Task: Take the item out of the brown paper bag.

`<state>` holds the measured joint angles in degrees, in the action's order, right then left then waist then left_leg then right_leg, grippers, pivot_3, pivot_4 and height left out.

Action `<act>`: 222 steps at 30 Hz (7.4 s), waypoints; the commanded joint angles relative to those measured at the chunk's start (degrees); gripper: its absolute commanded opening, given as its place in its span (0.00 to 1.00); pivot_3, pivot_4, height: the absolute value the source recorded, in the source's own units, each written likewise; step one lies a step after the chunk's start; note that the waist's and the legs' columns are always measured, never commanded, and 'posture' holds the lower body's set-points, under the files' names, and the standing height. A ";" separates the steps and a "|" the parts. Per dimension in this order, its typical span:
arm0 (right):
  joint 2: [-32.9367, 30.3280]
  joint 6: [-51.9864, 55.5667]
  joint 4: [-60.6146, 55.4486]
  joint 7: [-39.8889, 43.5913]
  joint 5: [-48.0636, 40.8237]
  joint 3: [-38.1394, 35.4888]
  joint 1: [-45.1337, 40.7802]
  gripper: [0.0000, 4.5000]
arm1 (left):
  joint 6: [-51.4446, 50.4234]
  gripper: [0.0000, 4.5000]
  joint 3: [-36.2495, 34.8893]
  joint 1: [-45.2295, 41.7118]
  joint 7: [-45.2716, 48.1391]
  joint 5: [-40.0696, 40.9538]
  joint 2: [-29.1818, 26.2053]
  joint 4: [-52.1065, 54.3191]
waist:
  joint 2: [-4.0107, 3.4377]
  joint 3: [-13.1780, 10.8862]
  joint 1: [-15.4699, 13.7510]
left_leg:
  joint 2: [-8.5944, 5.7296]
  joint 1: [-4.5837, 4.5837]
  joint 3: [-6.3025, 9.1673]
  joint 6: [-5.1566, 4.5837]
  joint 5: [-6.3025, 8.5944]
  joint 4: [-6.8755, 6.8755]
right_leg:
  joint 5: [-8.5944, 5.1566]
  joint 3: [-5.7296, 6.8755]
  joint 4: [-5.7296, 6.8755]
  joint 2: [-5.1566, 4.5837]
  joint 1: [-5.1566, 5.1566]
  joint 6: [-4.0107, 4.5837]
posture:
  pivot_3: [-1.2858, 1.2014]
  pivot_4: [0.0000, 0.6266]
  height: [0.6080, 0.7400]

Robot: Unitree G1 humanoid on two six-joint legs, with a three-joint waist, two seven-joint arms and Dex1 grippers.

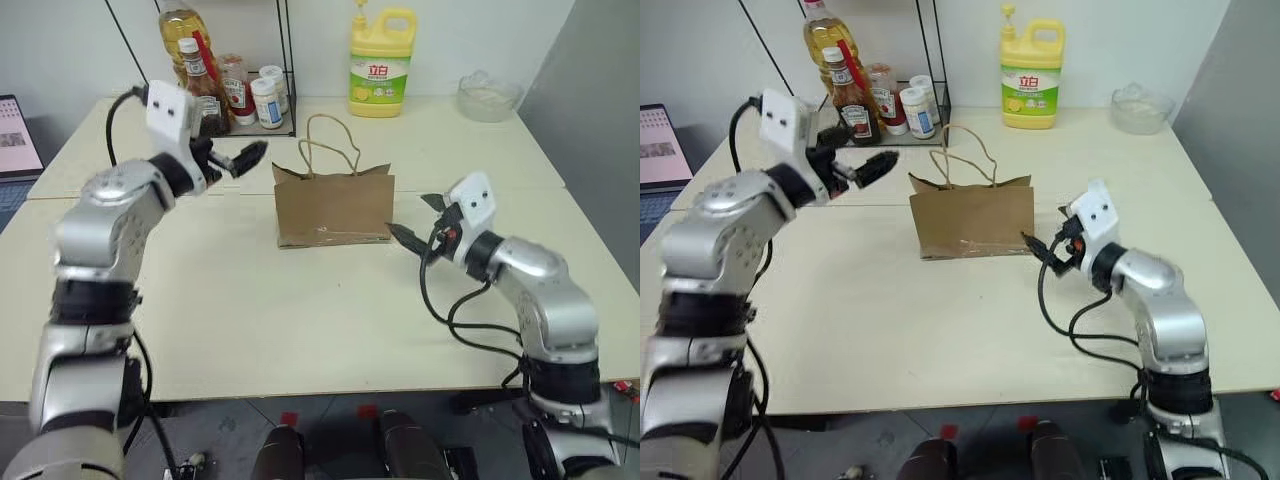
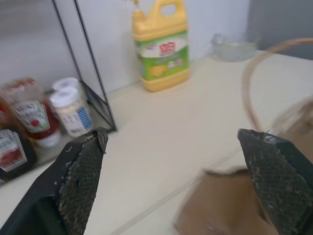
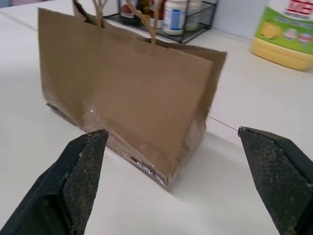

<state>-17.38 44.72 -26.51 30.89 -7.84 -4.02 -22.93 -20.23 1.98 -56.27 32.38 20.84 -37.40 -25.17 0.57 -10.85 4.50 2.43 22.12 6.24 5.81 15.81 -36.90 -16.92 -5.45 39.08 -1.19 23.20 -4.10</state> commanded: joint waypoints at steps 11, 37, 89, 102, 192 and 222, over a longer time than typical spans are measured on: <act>0.98 1.13 -9.71 -11.89 -0.72 -3.25 6.45 0.99 | 18.96 1.00 9.18 -19.57 13.92 -21.42 7.04 -34.73 | 0.00 -0.01 0.60 | -0.04 0.03 0.01 -0.04 0.02 0.07 | 0.00 -0.06 -0.05 0.01 0.07 0.00 | 0.52 0.24 1.00; -3.97 -6.40 3.43 -9.93 -4.78 -5.36 2.88 0.99 | -20.15 1.00 9.10 18.66 32.77 -13.69 -7.97 34.85 | -0.01 0.00 0.37 | 0.01 -0.05 0.03 -0.25 0.12 -0.02 | -0.01 -0.08 0.10 0.02 -0.03 -0.01 | 0.52 0.24 1.00; -27.15 -48.79 3.18 16.23 5.40 5.21 29.81 1.00 | 7.76 0.53 10.49 25.10 40.04 -2.60 2.25 30.79 | 0.03 0.03 0.21 | 0.02 -0.19 0.02 -0.29 0.13 -0.09 | -0.01 -0.09 0.05 0.04 -0.23 -0.02 | 0.52 0.24 1.00; -21.48 -110.65 32.14 -0.67 35.33 17.97 10.63 1.00 | -10.42 0.00 7.56 22.08 33.37 3.04 4.47 30.98 | 0.18 0.05 0.21 | 0.03 -0.69 0.01 -0.27 0.12 -0.08 | -0.01 -0.07 -0.07 0.03 -0.80 -0.02 | 0.52 0.24 1.00; -28.74 -51.94 -0.97 7.65 -2.87 13.01 25.56 0.86 | -32.64 0.00 -2.63 1.38 16.52 12.14 8.62 22.99 | 0.61 0.17 -0.87 | -0.11 -1.22 0.23 -0.29 0.15 -0.03 | -0.13 -0.21 -0.44 0.02 -1.69 -0.14 | 0.52 0.24 1.00; 3.18 -22.38 17.08 -9.57 2.23 26.64 -5.86 0.01 | -32.38 0.00 -3.92 0.23 12.90 12.45 9.76 22.24 | 0.55 0.13 -1.13 | -0.06 -0.22 0.30 -0.04 0.01 -0.05 | -0.15 -0.04 -0.11 0.04 -0.52 -0.05 | 0.52 0.24 1.00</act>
<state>-12.62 25.14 -8.98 22.54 -10.68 22.15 -27.78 -53.27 -0.43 -55.10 45.57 32.62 -27.68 -4.86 1.12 -10.72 3.38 2.36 21.90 6.54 5.77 15.82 -36.95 -17.07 -5.50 38.98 -1.16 22.69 -4.14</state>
